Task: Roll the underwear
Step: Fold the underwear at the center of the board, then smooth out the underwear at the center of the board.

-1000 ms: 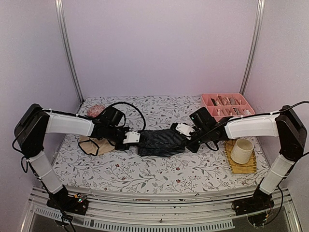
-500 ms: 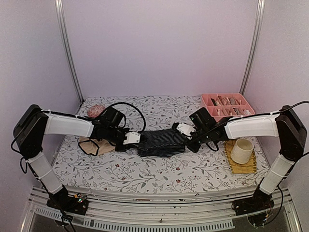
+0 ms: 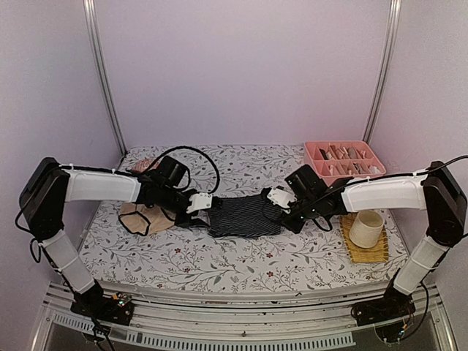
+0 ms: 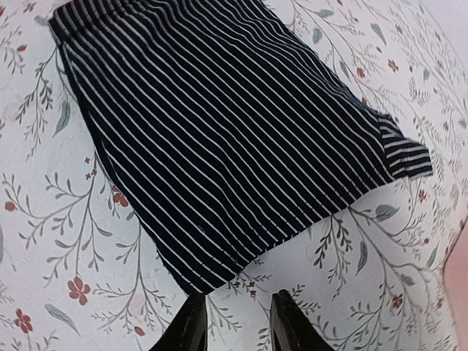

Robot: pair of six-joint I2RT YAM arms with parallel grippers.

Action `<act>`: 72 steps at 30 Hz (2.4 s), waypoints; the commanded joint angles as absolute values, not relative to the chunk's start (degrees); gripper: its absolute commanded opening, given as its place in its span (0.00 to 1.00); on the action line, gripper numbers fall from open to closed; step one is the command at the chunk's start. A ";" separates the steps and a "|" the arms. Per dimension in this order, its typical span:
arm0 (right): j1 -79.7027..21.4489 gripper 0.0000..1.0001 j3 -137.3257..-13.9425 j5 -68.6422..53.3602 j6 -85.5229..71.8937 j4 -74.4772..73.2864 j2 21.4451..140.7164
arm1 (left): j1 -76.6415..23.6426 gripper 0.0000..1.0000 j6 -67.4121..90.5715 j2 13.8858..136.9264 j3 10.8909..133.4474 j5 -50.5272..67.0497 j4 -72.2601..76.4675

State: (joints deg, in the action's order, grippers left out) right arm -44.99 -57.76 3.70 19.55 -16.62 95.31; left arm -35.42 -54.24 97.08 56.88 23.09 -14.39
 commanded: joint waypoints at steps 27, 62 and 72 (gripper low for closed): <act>-31.35 0.29 -84.53 -12.45 -4.13 -8.08 123.52 | -30.73 0.00 -25.77 118.86 76.64 10.57 -14.60; -40.29 0.80 -62.22 -4.04 17.13 0.67 96.84 | -28.12 0.94 -50.14 93.06 57.87 20.94 -5.57; -43.91 0.84 -49.16 -3.94 21.02 8.00 85.88 | -34.24 0.98 -67.52 86.26 37.20 14.29 12.85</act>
State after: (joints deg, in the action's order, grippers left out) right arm -43.22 -51.44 -5.65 18.92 3.11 90.08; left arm -30.48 -58.74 87.07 42.15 17.45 2.55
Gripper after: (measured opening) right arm 0.841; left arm 0.980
